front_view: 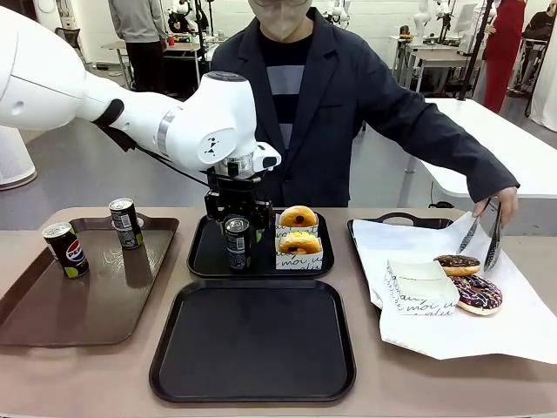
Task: Set up donuts and drinks on trays.
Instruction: Pick up one Pepsi coke and place it on the Flat Tray.
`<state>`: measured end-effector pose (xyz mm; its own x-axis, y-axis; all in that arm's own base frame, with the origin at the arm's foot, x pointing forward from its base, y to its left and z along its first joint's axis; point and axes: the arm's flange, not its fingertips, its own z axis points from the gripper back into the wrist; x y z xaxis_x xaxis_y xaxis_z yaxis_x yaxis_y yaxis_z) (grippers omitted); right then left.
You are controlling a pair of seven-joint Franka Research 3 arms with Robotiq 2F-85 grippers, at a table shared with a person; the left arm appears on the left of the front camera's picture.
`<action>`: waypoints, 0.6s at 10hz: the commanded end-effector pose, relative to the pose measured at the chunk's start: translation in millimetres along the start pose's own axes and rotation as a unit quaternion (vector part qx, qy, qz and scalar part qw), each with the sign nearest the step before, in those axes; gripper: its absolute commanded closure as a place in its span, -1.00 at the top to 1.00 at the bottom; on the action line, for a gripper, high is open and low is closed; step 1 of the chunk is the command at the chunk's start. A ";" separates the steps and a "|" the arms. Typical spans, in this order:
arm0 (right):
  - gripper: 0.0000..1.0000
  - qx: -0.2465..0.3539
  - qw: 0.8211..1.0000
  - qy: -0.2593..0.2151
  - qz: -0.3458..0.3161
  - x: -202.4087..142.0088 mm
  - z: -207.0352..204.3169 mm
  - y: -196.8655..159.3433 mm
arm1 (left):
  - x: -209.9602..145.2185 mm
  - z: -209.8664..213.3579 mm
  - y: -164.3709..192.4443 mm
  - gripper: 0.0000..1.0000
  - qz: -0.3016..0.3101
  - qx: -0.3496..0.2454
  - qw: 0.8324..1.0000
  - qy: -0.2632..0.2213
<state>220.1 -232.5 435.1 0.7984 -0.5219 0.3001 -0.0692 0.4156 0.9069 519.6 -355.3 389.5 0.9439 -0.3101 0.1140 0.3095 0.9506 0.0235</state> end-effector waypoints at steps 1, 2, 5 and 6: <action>1.00 0.014 1.000 -0.009 0.006 3.0 -1.5 -0.4 | -17.1 17.1 2.6 0.79 0.001 0.009 1.000 -0.018; 1.00 0.014 1.000 -0.009 0.006 3.0 -1.5 -0.4 | -22.0 30.6 -0.7 1.00 0.006 0.016 1.000 -0.023; 1.00 0.014 1.000 -0.009 0.006 3.0 -1.5 -0.4 | -52.6 80.2 -9.1 1.00 0.017 0.011 0.999 -0.034; 1.00 0.014 1.000 -0.009 0.006 3.0 -1.5 -0.4 | -71.0 91.2 -6.9 1.00 0.029 0.012 0.999 -0.024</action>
<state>220.2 -232.5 435.0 0.7988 -0.5217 0.2995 -0.0687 0.4156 0.9070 464.4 -351.4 470.9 0.9362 -0.3014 0.1808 0.2986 0.9534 0.0435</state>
